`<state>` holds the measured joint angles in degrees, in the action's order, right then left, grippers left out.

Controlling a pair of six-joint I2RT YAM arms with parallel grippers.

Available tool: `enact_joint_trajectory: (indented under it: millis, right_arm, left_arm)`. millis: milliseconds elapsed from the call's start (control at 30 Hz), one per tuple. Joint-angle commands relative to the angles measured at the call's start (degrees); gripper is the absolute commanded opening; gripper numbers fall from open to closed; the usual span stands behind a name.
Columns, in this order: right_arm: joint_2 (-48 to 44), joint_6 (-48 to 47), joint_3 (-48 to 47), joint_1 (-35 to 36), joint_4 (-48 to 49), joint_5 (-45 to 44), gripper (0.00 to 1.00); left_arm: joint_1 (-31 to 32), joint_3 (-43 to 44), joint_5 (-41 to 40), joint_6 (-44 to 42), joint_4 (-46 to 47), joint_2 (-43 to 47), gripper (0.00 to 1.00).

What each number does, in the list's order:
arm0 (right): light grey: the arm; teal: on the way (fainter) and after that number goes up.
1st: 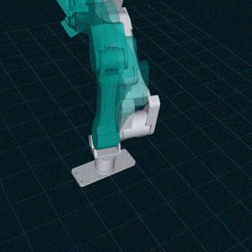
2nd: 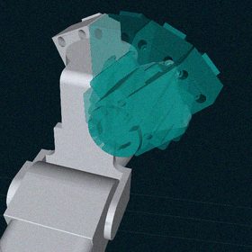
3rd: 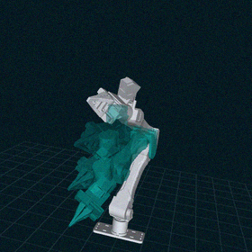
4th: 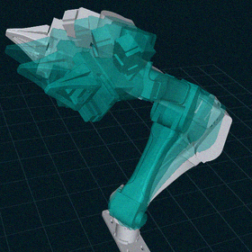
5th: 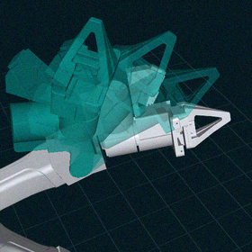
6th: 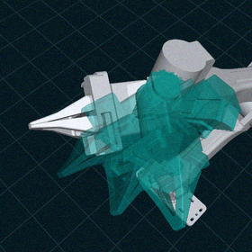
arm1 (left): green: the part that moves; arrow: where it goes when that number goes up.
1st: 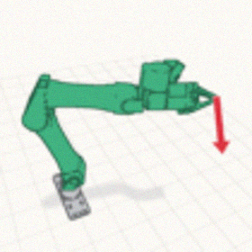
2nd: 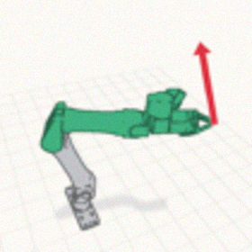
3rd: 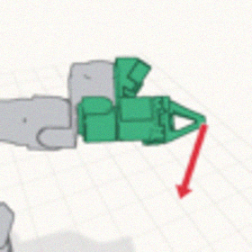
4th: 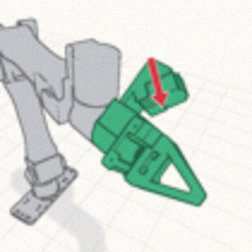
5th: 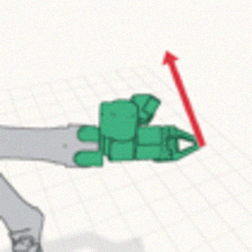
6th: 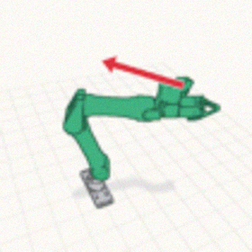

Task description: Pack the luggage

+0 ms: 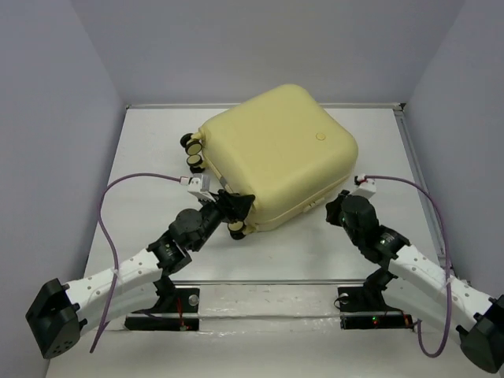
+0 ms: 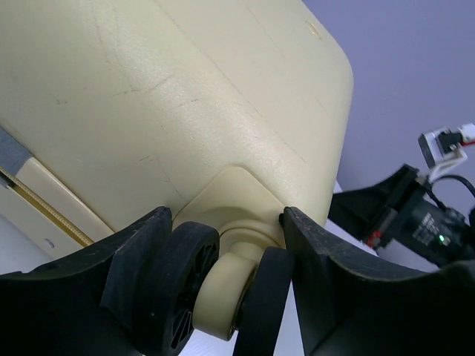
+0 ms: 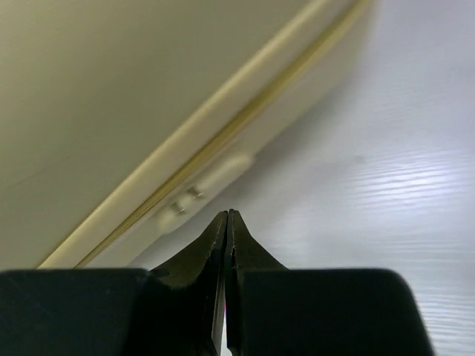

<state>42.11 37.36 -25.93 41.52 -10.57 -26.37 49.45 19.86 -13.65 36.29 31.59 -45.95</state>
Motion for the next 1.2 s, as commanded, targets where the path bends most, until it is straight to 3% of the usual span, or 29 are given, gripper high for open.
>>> enact_joint_trajectory:
  millis: [0,67,133,267,400,433,567,633,767,833,933,967,1033,1067,1100,1133,1167]
  right_arm:
    - [3.93,-0.62,-2.71,-10.64,-3.41,-0.64,0.07]
    - [6.40,-4.39,-3.33,-14.52,-0.17,2.97,0.07]
    - [10.96,-8.16,-4.73,-19.44,9.12,10.35,0.07]
    - [22.38,-14.41,-11.49,-19.98,19.05,23.85,0.07]
    - [34.25,-17.06,-20.28,-20.51,24.09,31.62,0.07]
    - [38.27,-17.41,-24.30,-21.38,25.23,37.30,0.07]
    - [42.53,-17.85,-31.79,-22.71,23.49,42.45,0.07]
    - [41.48,-18.81,-32.95,-23.41,19.82,40.71,0.12]
    - [32.45,-18.74,-27.96,-23.41,15.32,34.65,0.43]
    - [24.57,-15.94,-20.53,-23.41,15.05,34.37,0.48]
    - [15.33,-11.81,-9.63,-23.41,16.97,36.64,0.47]
    - [13.46,-10.74,-6.96,-23.41,17.85,37.61,0.40]
    - [9.94,-7.85,-2.39,-22.80,19.17,39.55,0.35]
    - [7.05,-6.88,1.37,-22.27,20.40,40.16,0.28]
    - [5.63,-6.43,2.89,-21.66,20.76,40.69,0.24]
    - [4.31,-5.73,4.12,-20.35,20.85,40.44,0.21]
    - [2.12,-5.38,6.49,-19.81,20.94,40.08,0.18]
  left_arm:
    - [6.26,1.68,-0.14,-5.53,-2.06,-2.91,0.06]
    - [8.11,2.11,-0.59,-6.58,-1.89,-3.79,0.06]
    - [12.40,2.99,-1.02,-8.16,-1.71,-5.63,0.06]
    - [17.85,5.45,-2.08,-10.18,-1.10,-10.45,0.06]
    - [20.33,8.79,-1.38,-10.72,0.22,-14.50,0.06]
    - [20.86,10.10,0.01,-10.72,1.18,-16.52,0.06]
    - [21.39,14.67,2.66,-10.63,2.16,-22.32,0.06]
    - [21.39,18.26,3.80,-11.76,2.16,-24.26,0.06]
    - [21.39,24.69,3.89,-14.84,1.28,-28.92,0.06]
    - [21.21,27.15,3.63,-15.72,0.49,-30.07,0.06]
    - [20.69,31.11,3.72,-15.47,-2.05,-30.34,0.06]
    - [20.69,31.47,3.37,-15.38,-3.02,-29.99,0.08]
    - [19.81,32.26,3.10,-15.02,-6.26,-28.14,0.28]
    - [19.63,32.78,3.19,-15.11,-10.37,-26.22,0.45]
    - [19.11,33.05,3.19,-15.11,-12.76,-26.20,0.45]
    - [18.15,33.31,3.97,-14.68,-17.40,-23.85,0.57]
    - [17.53,33.14,4.68,-14.41,-19.62,-22.35,0.62]
